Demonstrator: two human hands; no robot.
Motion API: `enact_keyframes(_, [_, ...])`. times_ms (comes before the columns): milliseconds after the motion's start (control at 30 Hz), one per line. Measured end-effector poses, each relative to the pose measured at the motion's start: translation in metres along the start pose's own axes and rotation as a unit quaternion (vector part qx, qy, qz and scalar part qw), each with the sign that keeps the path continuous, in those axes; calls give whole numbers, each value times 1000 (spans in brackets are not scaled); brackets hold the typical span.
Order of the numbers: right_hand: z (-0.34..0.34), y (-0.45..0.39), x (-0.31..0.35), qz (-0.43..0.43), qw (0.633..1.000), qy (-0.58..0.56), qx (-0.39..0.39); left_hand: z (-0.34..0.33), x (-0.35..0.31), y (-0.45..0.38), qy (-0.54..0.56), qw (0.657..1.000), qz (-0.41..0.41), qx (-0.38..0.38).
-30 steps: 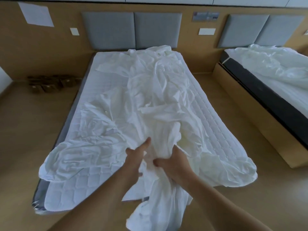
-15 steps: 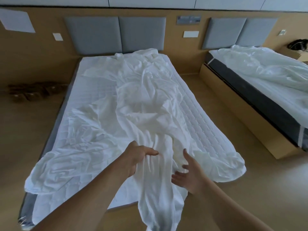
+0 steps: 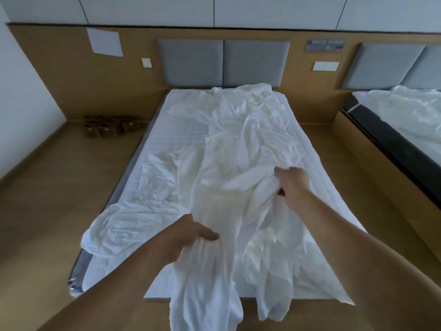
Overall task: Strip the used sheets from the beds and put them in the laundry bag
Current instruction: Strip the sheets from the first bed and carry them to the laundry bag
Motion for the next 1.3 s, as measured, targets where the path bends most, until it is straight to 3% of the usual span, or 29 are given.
enact_keyframes(100, [31,-33,97,102,988,-76,-82,8,-8,3,23,1000,-17,1])
enact_keyframes(167, [52,-46,126,146,977,-98,-120,9,-14,3,45,999,-21,3])
enact_keyframes(267, [65,-59,98,143,982,-54,-111,13,-20,6,53,998,-30,-20])
enact_keyframes(367, [88,-58,32,74,989,26,-126,28,-11,2,61,996,-24,-67])
enact_keyframes(467, [116,-55,-3,3,986,-15,-164,32,-1,-5,94,992,-7,-86])
enact_keyframes(567, [137,-58,-2,-4,983,-17,-182,23,-9,-13,108,989,-16,-96])
enact_keyframes(667, [135,-58,2,32,989,0,-144,10,-18,-20,114,989,-27,-93])
enact_keyframes(800, [78,-26,-33,-19,993,-114,27,-16,-16,-28,123,990,-19,-64])
enact_keyframes(867, [72,6,-83,-61,997,-43,-20,-25,-11,-31,141,988,-10,-59])
enact_keyframes(933, [75,54,-154,-151,983,31,-95,-29,-4,-35,163,985,0,-54])
enact_keyframes(967, [69,79,-189,-201,974,36,-95,-32,1,-36,175,983,9,-47])
enact_keyframes(1100, [15,176,-249,-379,922,-49,61,-46,23,-43,196,979,51,-22])
enact_keyframes(1300, [-28,167,-226,-328,904,-244,127,-72,93,-53,147,979,142,17])
Point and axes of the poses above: each hand's wrist, its own y-axis away from the middle knuckle, its own z-axis out of the back of the hand, x = y × z, the point moved 10 cm from there along -y, towards the middle knuckle, and after that the axes turned 12 degrees about z, right-handed, at the moved point
